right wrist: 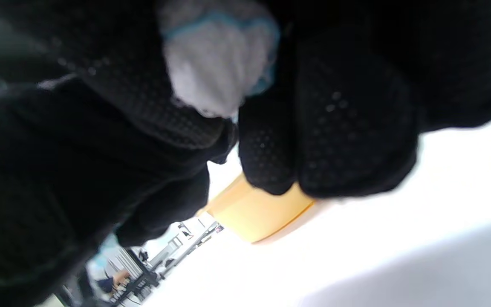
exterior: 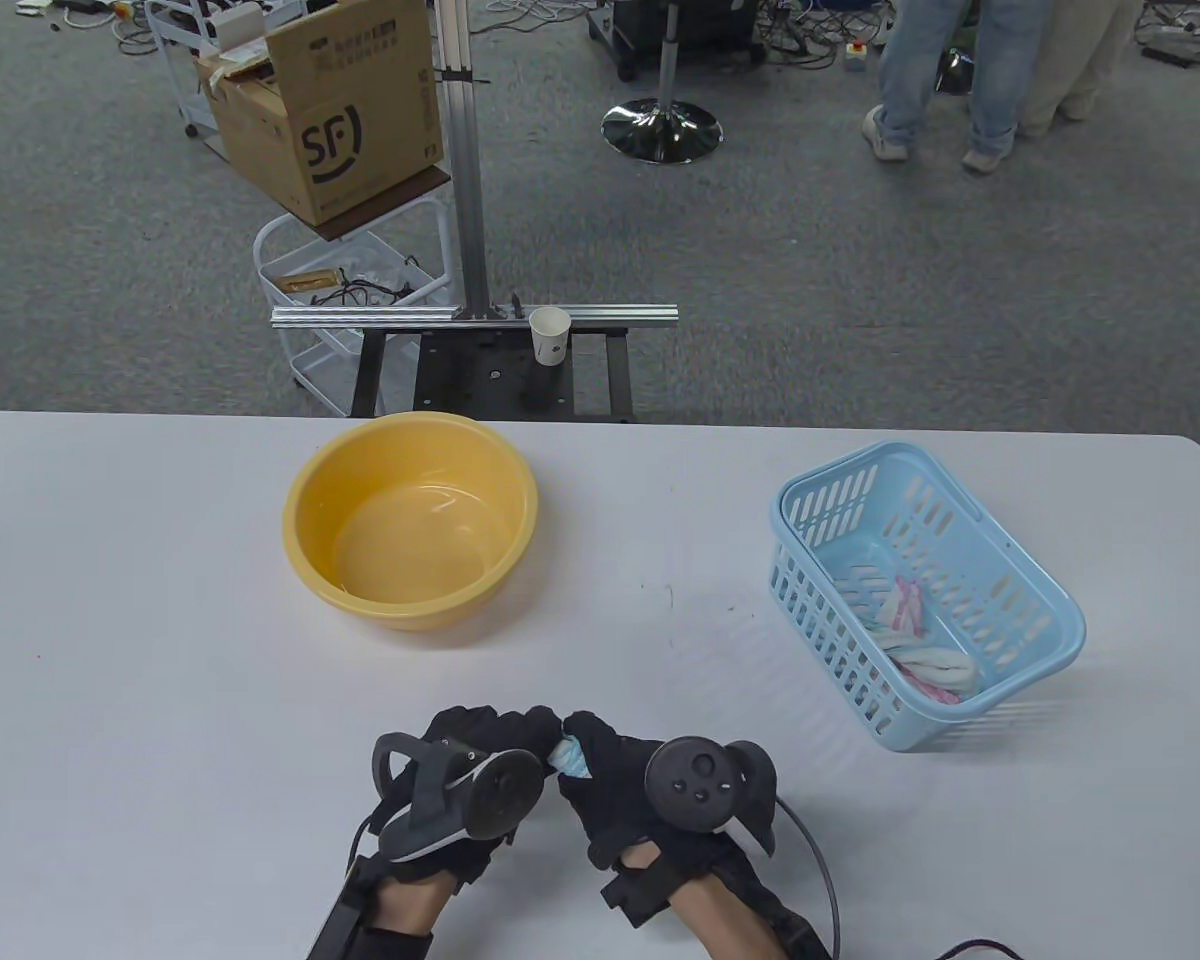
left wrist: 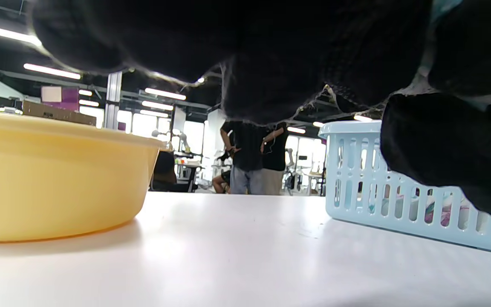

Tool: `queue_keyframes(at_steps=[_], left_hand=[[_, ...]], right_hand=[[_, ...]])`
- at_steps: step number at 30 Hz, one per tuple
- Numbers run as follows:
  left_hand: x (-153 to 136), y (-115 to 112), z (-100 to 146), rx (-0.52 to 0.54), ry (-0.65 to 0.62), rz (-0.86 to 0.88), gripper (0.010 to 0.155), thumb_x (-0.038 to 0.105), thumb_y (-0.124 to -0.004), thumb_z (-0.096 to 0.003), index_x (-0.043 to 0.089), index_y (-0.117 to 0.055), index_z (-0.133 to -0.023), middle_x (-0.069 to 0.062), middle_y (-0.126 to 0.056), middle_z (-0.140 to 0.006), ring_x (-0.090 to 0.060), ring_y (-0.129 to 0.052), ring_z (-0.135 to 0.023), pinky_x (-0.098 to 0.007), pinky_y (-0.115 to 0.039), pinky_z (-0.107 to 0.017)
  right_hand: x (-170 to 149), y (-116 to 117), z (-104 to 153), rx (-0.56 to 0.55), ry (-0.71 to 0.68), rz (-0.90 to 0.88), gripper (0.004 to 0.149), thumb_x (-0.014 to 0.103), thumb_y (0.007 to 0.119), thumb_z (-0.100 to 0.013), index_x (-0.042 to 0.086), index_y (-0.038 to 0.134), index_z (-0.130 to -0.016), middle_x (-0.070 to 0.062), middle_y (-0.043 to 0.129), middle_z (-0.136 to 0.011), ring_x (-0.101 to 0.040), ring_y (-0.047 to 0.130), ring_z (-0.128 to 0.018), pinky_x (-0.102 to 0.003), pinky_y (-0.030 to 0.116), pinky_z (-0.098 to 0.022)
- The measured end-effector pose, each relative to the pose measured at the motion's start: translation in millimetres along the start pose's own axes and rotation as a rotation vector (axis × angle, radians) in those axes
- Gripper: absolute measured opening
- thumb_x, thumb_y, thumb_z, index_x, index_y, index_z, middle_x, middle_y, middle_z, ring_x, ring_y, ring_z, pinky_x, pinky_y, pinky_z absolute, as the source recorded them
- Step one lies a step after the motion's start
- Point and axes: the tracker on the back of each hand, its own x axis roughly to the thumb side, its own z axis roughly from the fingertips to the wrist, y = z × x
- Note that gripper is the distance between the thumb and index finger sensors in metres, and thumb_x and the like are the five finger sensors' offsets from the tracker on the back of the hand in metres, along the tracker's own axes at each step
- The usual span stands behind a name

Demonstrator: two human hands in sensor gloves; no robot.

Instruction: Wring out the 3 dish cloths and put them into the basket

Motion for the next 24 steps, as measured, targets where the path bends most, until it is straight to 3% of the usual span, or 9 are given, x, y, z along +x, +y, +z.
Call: queue_keyframes(at_steps=[10, 16, 19, 24], left_hand=[[3, 4, 1, 0.058, -0.031, -0.015, 0.052, 0.045, -0.089, -0.0349, 0.018, -0.089, -0.079, 0.008, -0.102, -0.041, -0.019, -0.096, -0.018, -0.046, -0.085, -0.038], [-4, 8, 4, 0.067, -0.007, 0.037, 0.057, 0.049, -0.092, -0.0397, 0.020, -0.082, -0.088, 0.007, -0.102, -0.059, -0.021, -0.104, -0.039, -0.049, -0.084, -0.051], [-10, 9, 4, 0.054, 0.025, 0.070, 0.055, 0.048, -0.090, -0.0436, 0.021, -0.079, -0.091, 0.008, -0.100, -0.065, -0.022, -0.104, -0.046, -0.049, -0.082, -0.055], [-19, 15, 7, 0.090, 0.071, 0.113, 0.061, 0.051, -0.090, -0.0419, 0.023, -0.074, -0.094, 0.008, -0.097, -0.071, -0.023, -0.103, -0.054, -0.050, -0.079, -0.059]], right_hand=[[-24, 5, -3, 0.089, 0.172, -0.386, 0.060, 0.030, 0.098, -0.041, -0.006, 0.078, -0.084, -0.017, 0.110, -0.052, -0.027, 0.113, -0.021, -0.050, 0.092, -0.024], [-28, 0, -3, 0.076, 0.151, -0.362, 0.061, 0.033, 0.095, -0.045, 0.002, 0.073, -0.092, -0.017, 0.105, -0.063, -0.030, 0.111, -0.037, -0.052, 0.089, -0.035], [-27, -13, -5, 0.006, 0.113, -0.280, 0.060, 0.034, 0.095, -0.045, 0.006, 0.073, -0.093, -0.015, 0.103, -0.067, -0.031, 0.110, -0.042, -0.052, 0.087, -0.038], [-14, -40, -4, -0.115, 0.041, -0.104, 0.058, 0.033, 0.094, -0.046, 0.009, 0.073, -0.094, -0.015, 0.101, -0.071, -0.034, 0.107, -0.049, -0.054, 0.085, -0.043]])
